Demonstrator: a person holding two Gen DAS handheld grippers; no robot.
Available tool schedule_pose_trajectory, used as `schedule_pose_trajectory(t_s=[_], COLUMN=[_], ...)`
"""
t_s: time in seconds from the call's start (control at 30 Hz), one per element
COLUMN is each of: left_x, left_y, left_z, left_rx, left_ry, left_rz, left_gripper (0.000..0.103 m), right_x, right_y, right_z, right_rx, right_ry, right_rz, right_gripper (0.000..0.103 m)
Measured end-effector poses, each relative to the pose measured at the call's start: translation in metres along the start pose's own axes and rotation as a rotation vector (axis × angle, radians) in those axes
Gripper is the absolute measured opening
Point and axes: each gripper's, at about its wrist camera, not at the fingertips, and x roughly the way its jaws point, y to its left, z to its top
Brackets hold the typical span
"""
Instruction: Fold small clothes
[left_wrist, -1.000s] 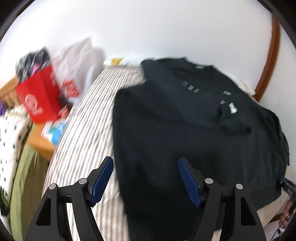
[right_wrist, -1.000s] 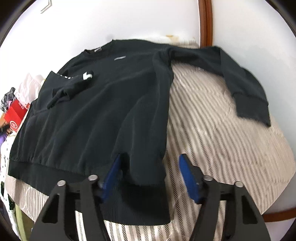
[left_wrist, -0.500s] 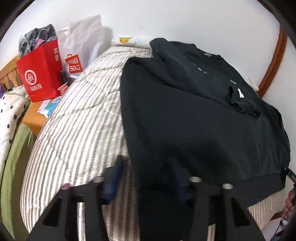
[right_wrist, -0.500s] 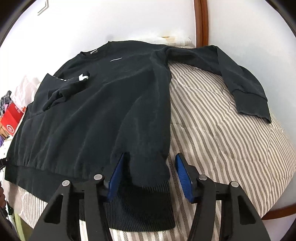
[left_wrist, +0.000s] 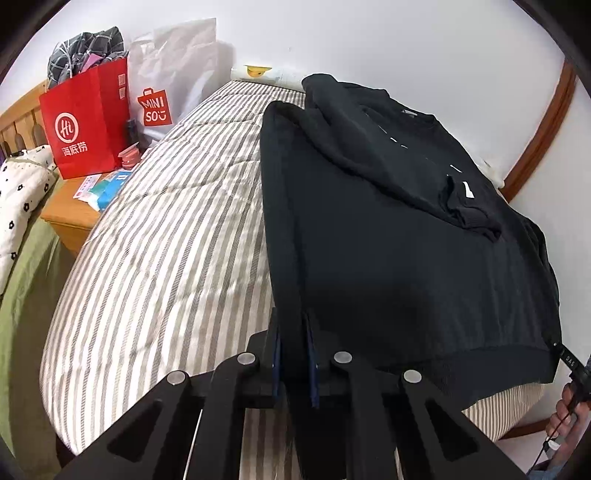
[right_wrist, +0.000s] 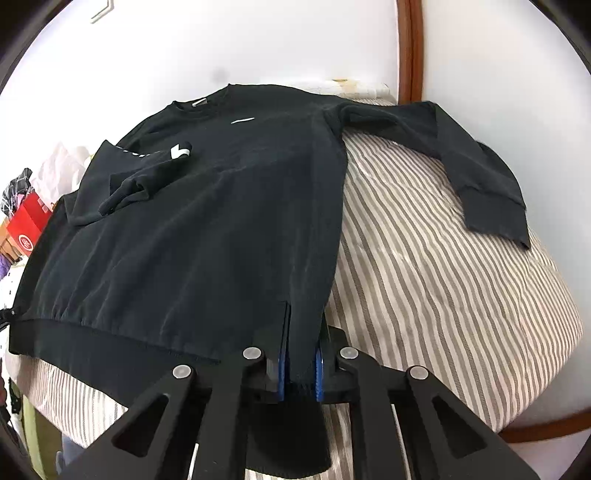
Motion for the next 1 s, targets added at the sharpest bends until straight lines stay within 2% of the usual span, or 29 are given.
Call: schedule_pose_trajectory(t_s=[0.2,0.33,0.43,0.5,0.6,0.67,0.7,0.9,1.0], left_x=[-0.024,-0.027,-0.029,-0.033,-0.033,-0.033,-0.033,-0.021,-0.012], left_y=[0.006,0.013,0.014,0.013,0.015,0.018,0.018,0.023,0.025], left_z=[-0.02,-0.018,-0.009,-0.003,0.014,0.029,0.033,0.066,0.077], left_rx=[0.027,0.005,-0.004,0.008,-0.004,-0.011,-0.011,-0.013,0.0], left_ry=[0.027,0.031,0.02,-0.001,-0.017,-0.036,-0.046,-0.058,-0.06], left_rz=[0.009,-0.013,-0.005,0.036,0.055,0.066,0.071,0.087,0.097], left_gripper=[0.011,0.013,0.016,0.021,0.038,0.053,0.055,0.055,0.055], right_x=[-0.022,-0.023,-0.028,-0.038,-0.054,-0.055,-0.052,-0.015,0.01], right_y=[-0.003,-0.003,0.003,0.006,0.017,0.036,0.05,0.151,0.195], right_z=[-0.017,-0.02,-0.013,-0.002,0.021,0.042,0.053,0.094,0.1], right_rx=[0.009,0.017,-0.017,-0.038,-0.047,-0.058,-0.072,-0.195,-0.23], right_ry=[0.01,0.053,0.041,0.005,-0.059,-0.085,-0.088,-0.086,-0.057], right_rz=[0.028,0.025,-0.037,-0.097,-0.09,-0.043,-0.017,0.123,0.175], right_gripper=[0.011,0.014,0.028,0.042,0.058,0.061,0.062,0.066,0.067])
